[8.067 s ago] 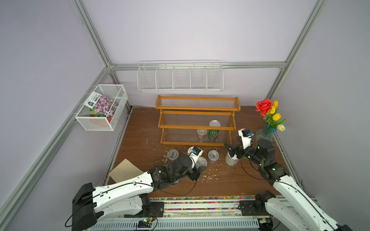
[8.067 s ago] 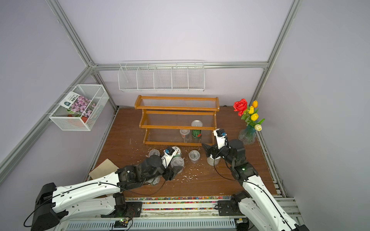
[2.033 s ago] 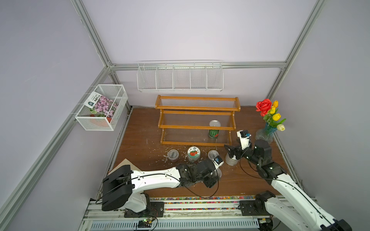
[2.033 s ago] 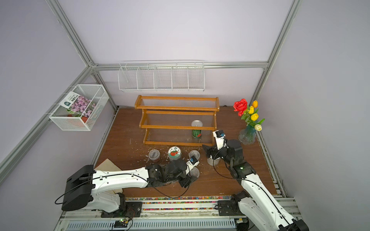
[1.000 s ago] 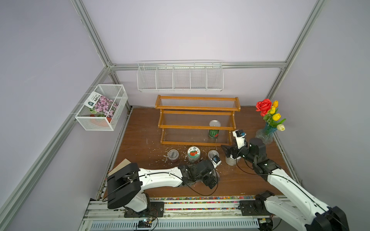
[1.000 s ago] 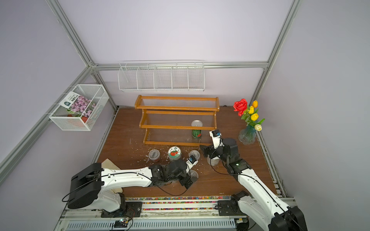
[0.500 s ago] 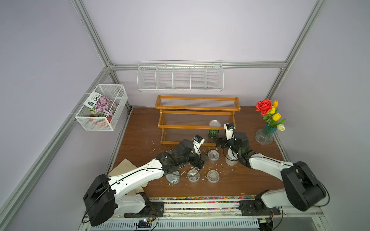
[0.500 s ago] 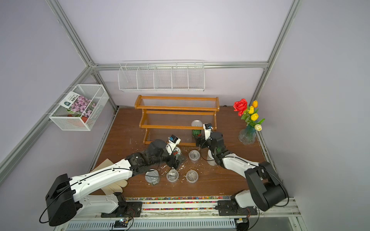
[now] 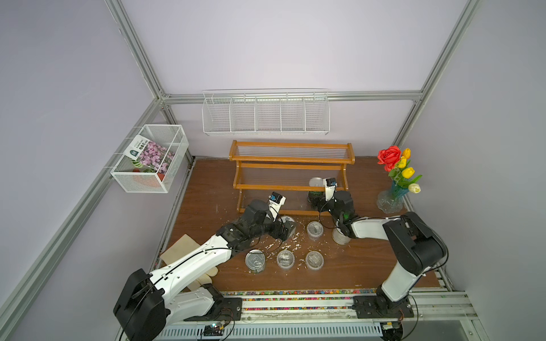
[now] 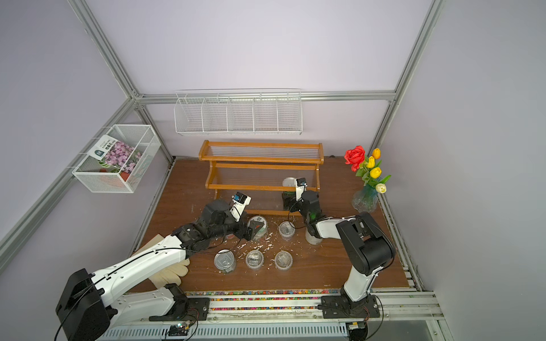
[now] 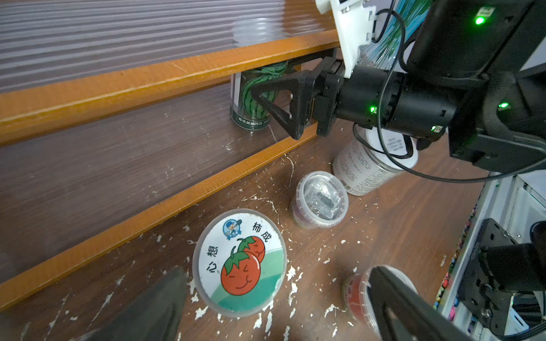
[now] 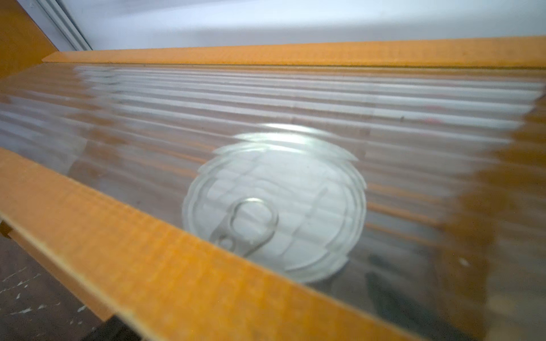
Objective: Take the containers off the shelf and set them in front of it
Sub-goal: 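Pick up a container from the shelf.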
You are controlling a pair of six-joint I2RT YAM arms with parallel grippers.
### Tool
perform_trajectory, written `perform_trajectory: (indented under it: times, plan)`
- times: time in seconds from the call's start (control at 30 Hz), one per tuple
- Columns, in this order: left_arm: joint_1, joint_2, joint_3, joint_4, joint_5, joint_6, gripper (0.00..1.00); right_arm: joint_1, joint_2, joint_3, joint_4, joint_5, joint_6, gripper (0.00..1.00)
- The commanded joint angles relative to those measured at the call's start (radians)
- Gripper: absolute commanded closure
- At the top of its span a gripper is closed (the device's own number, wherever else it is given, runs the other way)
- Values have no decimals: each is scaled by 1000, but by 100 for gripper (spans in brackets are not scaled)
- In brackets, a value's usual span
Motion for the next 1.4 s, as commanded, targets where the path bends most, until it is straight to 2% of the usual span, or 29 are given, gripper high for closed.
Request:
perform_trajectory:
  times: [0.0,0.4,0.5,0.9,1.1,1.37]
  plan:
    - [7,-13,-16,8,19,2,0,11,31,28,96,55,-15,3]
    - [11,-20,-45,18,19,-2,0,18,109,102,69,109,-29,4]
    - [11,-26,-53,19,18,-3,0,20,121,108,61,104,-43,7]
    - [16,-36,-77,27,22,-6,0,43,93,81,49,59,-73,33]
    - [19,-33,-80,32,22,1,0,53,68,54,68,46,-78,38]
    - [24,-39,-89,36,18,2,0,71,20,8,68,-1,-83,39]
